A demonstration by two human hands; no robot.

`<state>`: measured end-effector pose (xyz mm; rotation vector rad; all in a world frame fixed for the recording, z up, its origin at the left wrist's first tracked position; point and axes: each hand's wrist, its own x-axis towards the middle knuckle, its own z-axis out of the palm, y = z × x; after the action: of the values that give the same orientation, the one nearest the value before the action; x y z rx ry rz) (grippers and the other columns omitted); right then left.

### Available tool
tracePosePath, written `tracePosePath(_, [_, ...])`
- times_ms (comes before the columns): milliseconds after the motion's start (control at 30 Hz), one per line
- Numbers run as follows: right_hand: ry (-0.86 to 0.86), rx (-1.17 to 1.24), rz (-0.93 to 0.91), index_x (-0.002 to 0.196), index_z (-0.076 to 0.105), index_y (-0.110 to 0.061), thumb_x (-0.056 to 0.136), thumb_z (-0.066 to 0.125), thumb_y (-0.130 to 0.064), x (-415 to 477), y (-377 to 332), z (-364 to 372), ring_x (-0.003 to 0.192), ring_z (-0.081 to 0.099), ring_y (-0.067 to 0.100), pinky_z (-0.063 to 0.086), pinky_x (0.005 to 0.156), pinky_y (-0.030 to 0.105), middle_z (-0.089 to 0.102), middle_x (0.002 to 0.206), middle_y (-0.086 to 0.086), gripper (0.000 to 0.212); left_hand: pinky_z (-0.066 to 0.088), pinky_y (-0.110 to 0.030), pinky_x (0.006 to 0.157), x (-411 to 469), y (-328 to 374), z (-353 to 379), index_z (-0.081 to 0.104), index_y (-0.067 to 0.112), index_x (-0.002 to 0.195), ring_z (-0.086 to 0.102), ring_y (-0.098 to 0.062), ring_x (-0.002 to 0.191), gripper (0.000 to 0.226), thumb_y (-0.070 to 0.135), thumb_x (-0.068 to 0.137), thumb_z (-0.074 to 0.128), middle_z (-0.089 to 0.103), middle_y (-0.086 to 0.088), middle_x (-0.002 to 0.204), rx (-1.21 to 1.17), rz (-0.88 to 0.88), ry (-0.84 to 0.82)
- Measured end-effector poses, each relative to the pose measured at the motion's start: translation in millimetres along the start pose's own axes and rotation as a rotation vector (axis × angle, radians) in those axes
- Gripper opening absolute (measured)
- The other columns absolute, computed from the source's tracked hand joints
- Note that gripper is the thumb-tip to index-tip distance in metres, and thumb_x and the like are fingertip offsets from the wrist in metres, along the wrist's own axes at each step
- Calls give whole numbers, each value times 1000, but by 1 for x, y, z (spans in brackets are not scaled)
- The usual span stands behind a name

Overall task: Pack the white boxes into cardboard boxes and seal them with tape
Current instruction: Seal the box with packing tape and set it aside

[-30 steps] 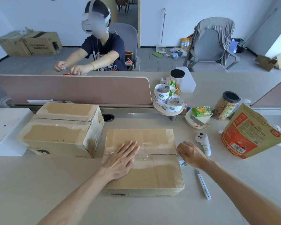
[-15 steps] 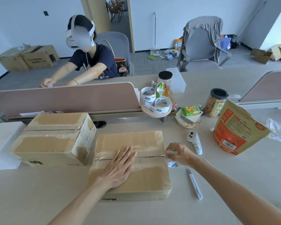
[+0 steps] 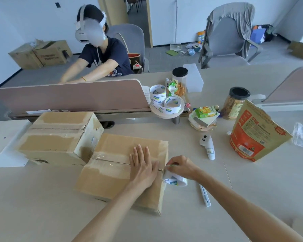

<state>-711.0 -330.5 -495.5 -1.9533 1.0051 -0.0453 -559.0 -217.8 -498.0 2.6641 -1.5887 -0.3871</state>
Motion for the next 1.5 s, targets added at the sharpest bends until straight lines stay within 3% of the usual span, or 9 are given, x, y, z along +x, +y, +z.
tracePosePath(267, [78,219,-102,79,66,-24,83,59,-44,-24,36,-6,58,46,3,38,62,24,57,64,-8,22,-14,-41,116,0,-2,4,-3,4,153,-9,-28,149,104,70,77,-27,-12,-15,160,0,33,80])
tracePosePath(400, [176,232,-148,73,62,-21,85,51,-49,-30,37,1,59,40,6,35,59,21,49,59,-12,32,-5,-33,118,4,-5,6,16,3,152,13,-29,149,85,57,93,-14,6,-13,160,2,220,112])
tracePosePath(567, [198,184,-114,74,68,-25,93,58,-38,-26,48,10,58,44,3,40,61,24,54,58,-14,24,-13,-31,118,8,-8,7,-16,21,147,-19,-13,146,89,69,74,-33,-22,2,156,42,294,76])
tracePosePath(667, [188,164,-31,80,70,-7,93,59,-30,-20,55,31,63,47,13,41,61,21,63,71,10,29,-12,-33,119,8,-7,6,-18,20,146,-23,-10,143,94,74,70,-32,-24,3,155,69,276,48])
tracePosePath(767, [164,214,31,81,67,-1,93,56,-27,-17,48,45,66,43,18,35,56,13,62,80,20,31,-13,-32,119,7,-4,3,-15,21,150,-23,-11,144,92,76,76,-11,-21,0,158,78,254,19])
tracePosePath(1033, [323,572,9,83,65,-25,87,58,-52,-43,71,58,64,53,0,41,60,15,59,69,-10,28,-13,-43,117,7,16,-10,-7,16,154,-21,-19,147,96,62,88,44,-21,-3,161,17,165,-89])
tracePosePath(1233, [356,225,-56,78,66,-10,94,57,-26,-28,75,57,72,56,23,46,68,31,61,74,6,24,-12,-44,117,4,22,-16,-7,16,154,-22,-17,147,95,55,89,50,-22,-2,160,-5,130,-133])
tracePosePath(1367, [266,140,-12,78,66,-17,91,52,-27,-22,71,61,72,51,25,51,71,34,53,71,3,21,-11,-43,118,7,22,-20,-7,18,154,-21,-15,147,96,53,89,54,-22,1,160,-27,106,-164])
tracePosePath(1500, [231,250,0,112,70,-20,96,55,-38,-32,76,61,91,59,23,50,84,32,63,95,10,29,-12,-44,118,9,21,-21,-11,18,153,-25,-15,145,106,50,83,62,-27,2,158,-10,95,-222])
